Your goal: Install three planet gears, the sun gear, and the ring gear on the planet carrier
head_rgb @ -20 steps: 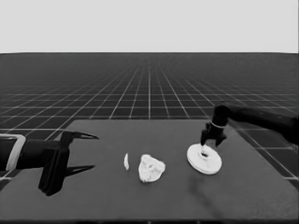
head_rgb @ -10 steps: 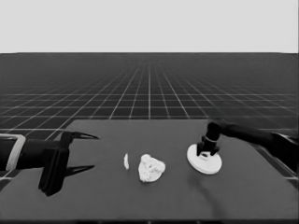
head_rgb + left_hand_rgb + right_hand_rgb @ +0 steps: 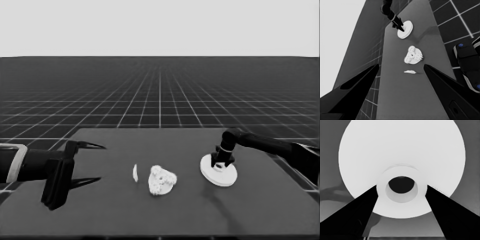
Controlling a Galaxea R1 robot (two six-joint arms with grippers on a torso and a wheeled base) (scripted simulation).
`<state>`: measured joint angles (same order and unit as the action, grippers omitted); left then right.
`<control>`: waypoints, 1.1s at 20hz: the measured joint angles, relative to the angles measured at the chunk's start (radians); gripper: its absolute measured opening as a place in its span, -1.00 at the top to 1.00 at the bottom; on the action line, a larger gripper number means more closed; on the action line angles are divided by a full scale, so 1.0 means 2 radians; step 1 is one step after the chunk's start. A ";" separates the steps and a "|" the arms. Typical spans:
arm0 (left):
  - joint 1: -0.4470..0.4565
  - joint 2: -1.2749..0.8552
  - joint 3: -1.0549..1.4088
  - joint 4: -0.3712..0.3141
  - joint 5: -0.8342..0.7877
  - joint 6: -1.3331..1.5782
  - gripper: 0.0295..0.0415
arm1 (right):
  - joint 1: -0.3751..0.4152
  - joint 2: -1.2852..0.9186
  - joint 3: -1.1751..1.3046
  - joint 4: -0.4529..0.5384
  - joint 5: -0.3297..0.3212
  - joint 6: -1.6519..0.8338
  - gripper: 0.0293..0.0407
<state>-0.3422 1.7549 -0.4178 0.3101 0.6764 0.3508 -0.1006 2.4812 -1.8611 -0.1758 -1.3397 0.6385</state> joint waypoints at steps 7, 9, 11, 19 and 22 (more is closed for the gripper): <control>0.000 0.000 0.000 0.000 0.000 0.000 -0.49 | 0.084 -0.030 0.062 0.047 -0.070 0.024 0.03; 0.000 0.000 0.000 0.000 0.000 0.000 -0.49 | 0.088 -0.030 0.062 0.050 -0.073 0.024 0.03; 0.000 0.000 0.000 0.000 0.000 0.000 -0.49 | 0.089 -0.030 0.062 0.051 -0.075 0.024 0.03; 0.000 0.000 0.000 0.000 0.000 0.000 -0.49 | 0.065 0.271 0.108 0.008 -0.100 0.371 0.03; 0.000 0.000 0.000 0.000 0.000 0.000 -0.49 | 0.064 0.282 0.094 0.008 -0.100 0.369 0.03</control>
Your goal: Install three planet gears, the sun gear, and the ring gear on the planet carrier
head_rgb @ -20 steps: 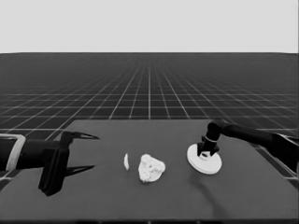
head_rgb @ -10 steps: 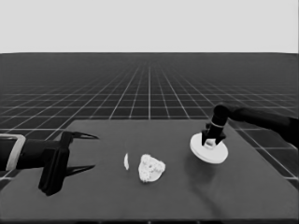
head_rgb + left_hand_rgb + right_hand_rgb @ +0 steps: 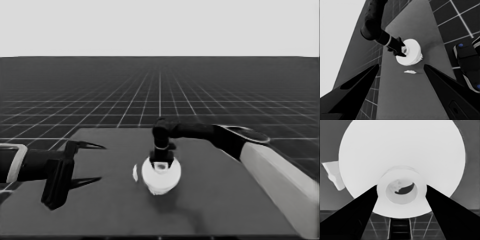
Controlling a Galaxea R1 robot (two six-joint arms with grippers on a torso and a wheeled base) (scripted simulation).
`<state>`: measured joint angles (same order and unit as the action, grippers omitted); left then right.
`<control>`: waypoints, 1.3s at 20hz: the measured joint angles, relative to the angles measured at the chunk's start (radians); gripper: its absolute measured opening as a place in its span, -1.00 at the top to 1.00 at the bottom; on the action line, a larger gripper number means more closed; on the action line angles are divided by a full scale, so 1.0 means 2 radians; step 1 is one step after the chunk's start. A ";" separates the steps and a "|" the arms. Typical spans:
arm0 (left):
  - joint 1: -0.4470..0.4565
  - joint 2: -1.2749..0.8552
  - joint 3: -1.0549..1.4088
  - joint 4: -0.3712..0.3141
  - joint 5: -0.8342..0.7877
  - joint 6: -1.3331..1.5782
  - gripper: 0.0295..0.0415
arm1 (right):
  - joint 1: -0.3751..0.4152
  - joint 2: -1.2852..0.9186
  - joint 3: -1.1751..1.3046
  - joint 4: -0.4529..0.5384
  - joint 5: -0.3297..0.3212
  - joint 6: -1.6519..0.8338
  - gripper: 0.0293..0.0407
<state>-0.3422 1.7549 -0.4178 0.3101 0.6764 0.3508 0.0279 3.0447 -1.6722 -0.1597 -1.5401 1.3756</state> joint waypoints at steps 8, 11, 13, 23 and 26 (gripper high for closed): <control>0.000 0.000 0.000 0.000 0.000 0.000 -0.49 | -0.048 0.009 -0.029 -0.046 0.014 -0.017 0.03; 0.000 0.000 0.000 0.000 0.000 0.000 -0.49 | -0.050 0.009 -0.029 -0.046 0.014 -0.015 0.03; 0.000 0.000 0.000 0.000 0.000 0.000 -0.49 | -0.050 0.009 -0.029 -0.046 0.014 -0.009 0.03; 0.000 0.000 0.000 0.000 0.000 0.000 -0.49 | -0.055 0.008 -0.030 -0.046 0.014 0.034 0.03; 0.000 0.000 0.000 0.000 0.000 0.000 -0.49 | -0.056 0.008 -0.030 -0.046 0.014 0.047 0.03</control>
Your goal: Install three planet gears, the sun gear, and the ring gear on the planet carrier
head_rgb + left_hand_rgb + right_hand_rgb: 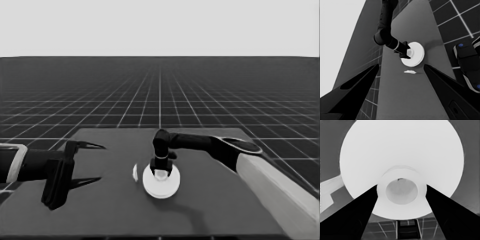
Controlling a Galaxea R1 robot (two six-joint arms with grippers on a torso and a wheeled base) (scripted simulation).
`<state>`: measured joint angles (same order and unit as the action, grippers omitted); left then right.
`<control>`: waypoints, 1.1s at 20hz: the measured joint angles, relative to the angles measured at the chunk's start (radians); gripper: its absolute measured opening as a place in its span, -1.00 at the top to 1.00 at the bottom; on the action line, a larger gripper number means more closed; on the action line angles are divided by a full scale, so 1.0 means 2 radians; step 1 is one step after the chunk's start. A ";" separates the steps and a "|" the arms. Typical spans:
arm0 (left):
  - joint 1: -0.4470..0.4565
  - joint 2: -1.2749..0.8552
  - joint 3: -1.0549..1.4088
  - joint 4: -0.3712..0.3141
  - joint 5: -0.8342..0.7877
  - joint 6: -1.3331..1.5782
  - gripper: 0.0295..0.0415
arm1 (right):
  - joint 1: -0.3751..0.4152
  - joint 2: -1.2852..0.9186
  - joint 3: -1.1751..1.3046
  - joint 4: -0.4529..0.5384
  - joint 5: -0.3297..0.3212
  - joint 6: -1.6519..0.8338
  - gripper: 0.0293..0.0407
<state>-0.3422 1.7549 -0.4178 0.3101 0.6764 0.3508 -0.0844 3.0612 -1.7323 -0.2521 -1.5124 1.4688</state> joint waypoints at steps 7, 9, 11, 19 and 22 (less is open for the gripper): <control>0.000 0.000 0.000 0.000 0.000 0.000 -0.49 | 0.000 0.000 0.000 0.000 0.000 0.030 0.03; 0.000 0.000 0.000 0.000 0.000 0.000 -0.49 | 0.000 0.000 0.000 0.000 0.000 0.039 0.03; 0.000 0.000 0.000 0.000 0.000 0.000 -0.49 | 0.000 0.000 0.000 0.000 0.000 0.048 0.03; 0.000 0.000 0.000 0.000 0.000 0.000 -0.49 | 0.000 0.000 0.000 0.000 0.000 0.083 0.03; 0.000 0.000 0.000 0.000 0.000 0.000 -0.49 | 0.000 0.000 0.000 0.000 0.000 0.096 0.03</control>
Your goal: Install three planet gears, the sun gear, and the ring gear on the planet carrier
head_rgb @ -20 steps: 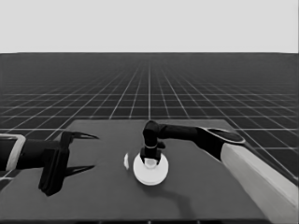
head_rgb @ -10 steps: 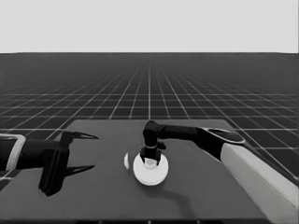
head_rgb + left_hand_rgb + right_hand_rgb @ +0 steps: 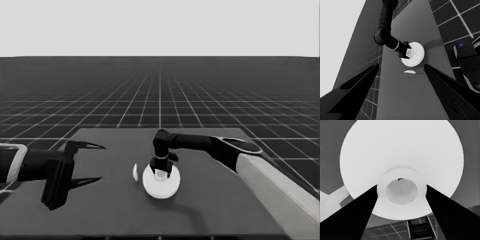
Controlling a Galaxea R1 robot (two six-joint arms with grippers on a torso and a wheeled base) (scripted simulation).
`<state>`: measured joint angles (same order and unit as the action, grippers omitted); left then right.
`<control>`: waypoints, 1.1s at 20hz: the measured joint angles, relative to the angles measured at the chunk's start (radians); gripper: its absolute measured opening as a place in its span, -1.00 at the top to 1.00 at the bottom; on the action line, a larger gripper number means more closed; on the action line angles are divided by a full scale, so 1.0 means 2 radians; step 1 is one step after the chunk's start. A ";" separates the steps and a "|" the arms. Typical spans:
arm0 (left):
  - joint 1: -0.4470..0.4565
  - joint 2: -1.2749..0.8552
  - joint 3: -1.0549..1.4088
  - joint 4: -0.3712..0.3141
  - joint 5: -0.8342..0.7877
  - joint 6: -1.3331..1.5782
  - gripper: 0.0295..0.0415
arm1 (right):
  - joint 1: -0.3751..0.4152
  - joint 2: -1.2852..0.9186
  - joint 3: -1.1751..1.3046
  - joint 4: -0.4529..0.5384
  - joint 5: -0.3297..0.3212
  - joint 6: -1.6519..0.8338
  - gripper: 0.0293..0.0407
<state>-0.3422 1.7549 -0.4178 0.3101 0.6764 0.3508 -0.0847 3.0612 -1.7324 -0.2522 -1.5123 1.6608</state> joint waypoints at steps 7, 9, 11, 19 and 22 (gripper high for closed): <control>0.000 0.000 0.000 0.000 0.000 0.000 -0.49 | 0.000 0.000 0.000 0.000 0.000 0.031 0.03; 0.000 0.000 0.000 0.000 0.000 0.000 -0.49 | 0.000 0.000 0.000 0.000 0.000 0.039 0.03; 0.000 0.000 0.000 0.000 0.000 0.000 -0.49 | 0.000 0.000 0.000 0.000 0.000 0.048 0.03; 0.000 0.000 0.000 0.000 0.000 0.000 -0.49 | 0.000 0.000 0.000 0.000 0.000 0.083 0.03; 0.000 0.000 0.000 0.000 0.000 0.000 -0.49 | 0.000 0.000 0.000 0.000 0.000 0.096 0.03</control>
<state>-0.3422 1.7549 -0.4178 0.3101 0.6764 0.3508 -0.0846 3.0611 -1.7324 -0.2522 -1.5123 1.8528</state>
